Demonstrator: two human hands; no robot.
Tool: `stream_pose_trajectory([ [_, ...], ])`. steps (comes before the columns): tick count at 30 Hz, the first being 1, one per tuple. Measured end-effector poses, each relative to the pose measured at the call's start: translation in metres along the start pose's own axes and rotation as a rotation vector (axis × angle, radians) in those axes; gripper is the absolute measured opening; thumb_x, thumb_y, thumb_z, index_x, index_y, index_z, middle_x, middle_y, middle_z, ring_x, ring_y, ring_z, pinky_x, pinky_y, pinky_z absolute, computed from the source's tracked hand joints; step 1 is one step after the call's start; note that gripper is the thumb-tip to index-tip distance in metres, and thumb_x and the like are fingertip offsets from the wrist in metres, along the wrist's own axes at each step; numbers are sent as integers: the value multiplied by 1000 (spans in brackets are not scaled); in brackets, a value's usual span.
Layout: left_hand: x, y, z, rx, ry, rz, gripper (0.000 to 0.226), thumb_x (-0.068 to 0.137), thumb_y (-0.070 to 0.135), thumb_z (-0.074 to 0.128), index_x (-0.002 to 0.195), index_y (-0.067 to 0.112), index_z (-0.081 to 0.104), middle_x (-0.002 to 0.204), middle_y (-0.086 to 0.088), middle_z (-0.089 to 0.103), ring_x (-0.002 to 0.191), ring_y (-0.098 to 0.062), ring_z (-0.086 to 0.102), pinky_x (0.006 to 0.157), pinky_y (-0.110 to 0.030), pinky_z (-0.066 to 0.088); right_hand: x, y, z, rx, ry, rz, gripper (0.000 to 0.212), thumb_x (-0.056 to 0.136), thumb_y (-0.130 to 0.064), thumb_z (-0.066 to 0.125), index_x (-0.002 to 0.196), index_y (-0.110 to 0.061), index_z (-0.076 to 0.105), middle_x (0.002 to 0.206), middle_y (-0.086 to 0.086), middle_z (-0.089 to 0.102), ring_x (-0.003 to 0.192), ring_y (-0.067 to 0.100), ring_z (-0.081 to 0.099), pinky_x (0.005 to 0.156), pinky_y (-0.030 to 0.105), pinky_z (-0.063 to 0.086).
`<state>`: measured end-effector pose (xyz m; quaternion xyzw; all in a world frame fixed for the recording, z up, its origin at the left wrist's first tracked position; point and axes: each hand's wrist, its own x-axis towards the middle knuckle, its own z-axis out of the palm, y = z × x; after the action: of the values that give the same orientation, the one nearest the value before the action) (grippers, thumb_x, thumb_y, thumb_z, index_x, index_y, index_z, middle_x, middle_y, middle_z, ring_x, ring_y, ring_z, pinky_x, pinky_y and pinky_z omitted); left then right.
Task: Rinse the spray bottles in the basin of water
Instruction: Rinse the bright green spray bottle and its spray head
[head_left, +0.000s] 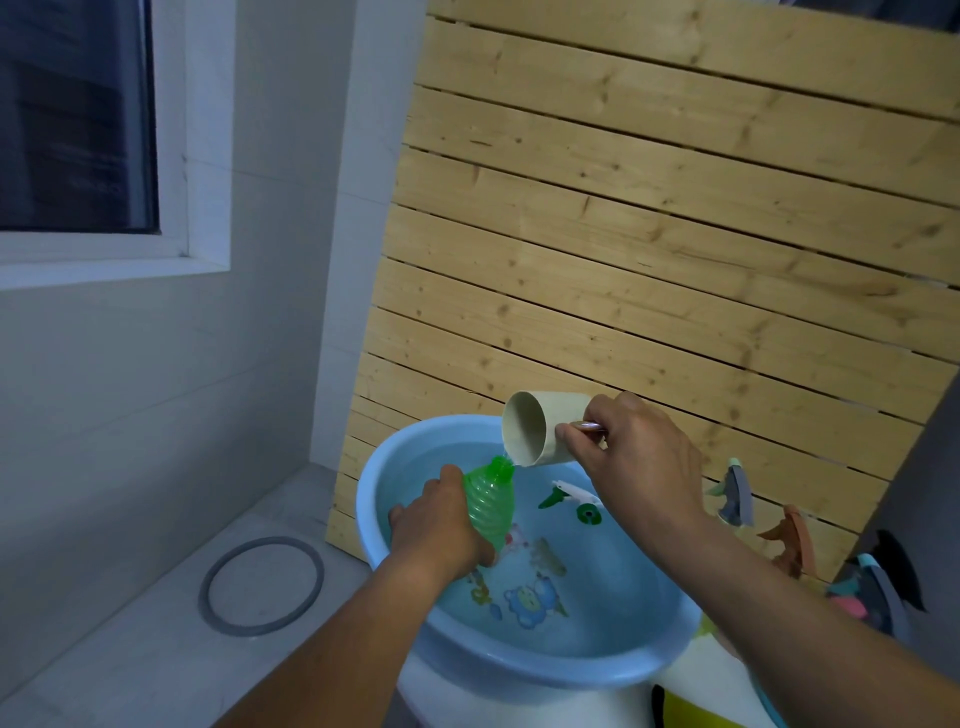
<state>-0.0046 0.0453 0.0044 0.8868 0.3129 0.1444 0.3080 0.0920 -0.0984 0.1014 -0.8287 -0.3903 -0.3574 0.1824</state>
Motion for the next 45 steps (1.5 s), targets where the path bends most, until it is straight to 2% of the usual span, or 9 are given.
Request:
stream_pose_trajectory([
  [7, 1, 0, 0, 4, 16, -4, 70, 62, 38, 85, 106, 26, 33, 113, 3, 54, 106, -26, 60, 85, -39, 38, -3, -2, 1, -25, 38, -47, 25, 83, -43, 69, 71, -24, 59, 71, -8, 45, 68, 17, 44, 47, 19, 16],
  [14, 1, 1, 0, -19, 5, -9, 72, 61, 38, 86, 111, 24, 36, 113, 2, 54, 106, -26, 60, 93, -43, 43, -9, -4, 3, -24, 69, -125, 19, 82, -36, 74, 76, -20, 66, 77, -4, 52, 76, 22, 53, 44, 21, 26],
  [20, 0, 0, 0, -94, -2, -10, 71, 61, 34, 86, 109, 24, 34, 110, 3, 52, 101, -26, 59, 89, -42, 46, -15, -2, 12, 43, 89, -13, 19, 84, -40, 70, 79, -22, 65, 81, -5, 52, 79, 21, 51, 47, 24, 30],
  [25, 1, -1, -1, -196, 7, -9, 96, 61, 29, 86, 136, 36, 27, 116, 0, 44, 99, -27, 57, 79, -34, 48, -32, 8, 30, 64, -59, 221, 23, 89, -43, 60, 79, -23, 61, 84, -4, 51, 86, 21, 51, 55, 29, 30],
  [30, 3, -2, 0, -242, 67, -19, 91, 58, 24, 88, 131, 30, 34, 118, -1, 40, 103, -29, 58, 88, -42, 52, -55, 12, 47, -81, -252, 132, 23, 90, -45, 54, 84, -24, 59, 89, -3, 51, 91, 22, 52, 56, 31, 32],
  [35, 5, -2, 3, -198, 46, -32, 89, 57, 26, 90, 126, 26, 35, 115, 1, 47, 106, -29, 56, 88, -42, 51, -57, 8, 54, -191, -333, 25, 21, 92, -39, 47, 88, -23, 59, 90, -2, 54, 90, 23, 54, 54, 30, 27],
  [38, 5, -2, 4, -133, 14, -50, 88, 57, 27, 91, 124, 24, 33, 114, 1, 44, 110, -29, 53, 88, -39, 49, -59, 5, 60, -211, -408, 18, 25, 94, -40, 43, 94, -24, 61, 96, 0, 59, 95, 25, 57, 58, 29, 31],
  [41, 6, -2, 5, -91, -13, -53, 83, 59, 26, 91, 119, 20, 35, 119, -2, 46, 113, -30, 52, 89, -39, 48, -61, 3, 69, -89, -457, 150, 25, 91, -43, 46, 90, -23, 61, 91, 1, 64, 90, 26, 61, 60, 29, 34],
  [45, 7, -4, 7, -23, -37, -43, 82, 62, 22, 90, 124, 19, 38, 123, -4, 50, 115, -31, 52, 93, -43, 48, -57, 11, 77, 158, -526, 495, 34, 88, -51, 51, 72, -21, 53, 75, -2, 58, 77, 26, 56, 61, 30, 35],
])
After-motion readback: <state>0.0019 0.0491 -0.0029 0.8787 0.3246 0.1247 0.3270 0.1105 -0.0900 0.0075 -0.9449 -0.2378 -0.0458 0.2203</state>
